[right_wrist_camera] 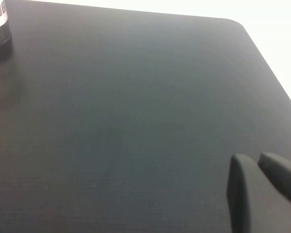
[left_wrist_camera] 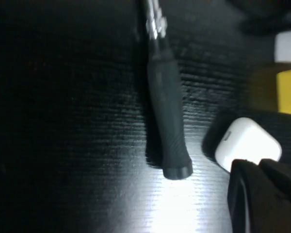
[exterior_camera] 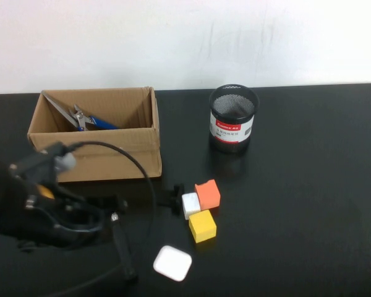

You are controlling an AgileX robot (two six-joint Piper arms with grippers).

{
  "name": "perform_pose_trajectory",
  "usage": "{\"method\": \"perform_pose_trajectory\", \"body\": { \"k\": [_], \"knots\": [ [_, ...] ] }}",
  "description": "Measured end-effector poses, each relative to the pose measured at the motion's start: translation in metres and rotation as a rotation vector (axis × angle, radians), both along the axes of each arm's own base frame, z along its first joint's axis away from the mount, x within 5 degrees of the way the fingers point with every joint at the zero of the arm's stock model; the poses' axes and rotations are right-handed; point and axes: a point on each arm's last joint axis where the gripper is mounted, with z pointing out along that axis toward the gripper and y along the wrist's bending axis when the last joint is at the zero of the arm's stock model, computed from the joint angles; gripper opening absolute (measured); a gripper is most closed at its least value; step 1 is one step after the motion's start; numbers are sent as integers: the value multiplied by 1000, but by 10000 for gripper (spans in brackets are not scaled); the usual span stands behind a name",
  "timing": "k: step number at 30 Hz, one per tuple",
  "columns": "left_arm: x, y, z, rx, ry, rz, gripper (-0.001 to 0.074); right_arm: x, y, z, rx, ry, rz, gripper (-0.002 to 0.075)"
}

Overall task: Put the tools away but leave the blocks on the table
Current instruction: Pick up the black Screwdriver from the table

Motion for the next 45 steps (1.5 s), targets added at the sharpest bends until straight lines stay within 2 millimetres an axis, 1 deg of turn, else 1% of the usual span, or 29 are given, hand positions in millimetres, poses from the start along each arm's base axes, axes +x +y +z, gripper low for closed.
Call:
{"method": "perform_pose_trajectory", "body": {
  "k": [3,7,9,11,14,18,19,22,28,34,37,41,45],
  "knots": [
    [7,-9,-15,19,24,21,0,0,0,0,0,0,0,-7],
    [18,-12,-33,50,49,51,1,0,0,0,0,0,0,-7],
    [23,-13,-42,79,69,47,10,0,0,0,0,0,0,-7],
    [27,-15,-47,100,81,44,33,0,0,0,0,0,0,-7],
    [36,-17,-48,120,75,31,106,0,0,0,0,0,0,-7],
    [46,-21,-38,111,43,48,261,0,0,0,0,0,0,-7],
    [49,-22,-35,110,36,59,291,0,0,0,0,0,0,-7],
    [52,-21,-30,127,39,92,329,0,0,0,0,0,0,-7],
    [51,-13,-30,198,80,173,342,0,0,0,0,0,0,-7],
    [45,-25,-31,217,71,147,344,0,0,0,0,0,0,-7],
    [47,-30,-33,255,96,148,344,0,0,0,0,0,0,-7],
    [58,-37,-35,322,164,144,344,0,0,0,0,2,0,-7],
    [76,-47,-32,330,150,122,344,0,0,0,0,2,0,-7]
  ]
}}
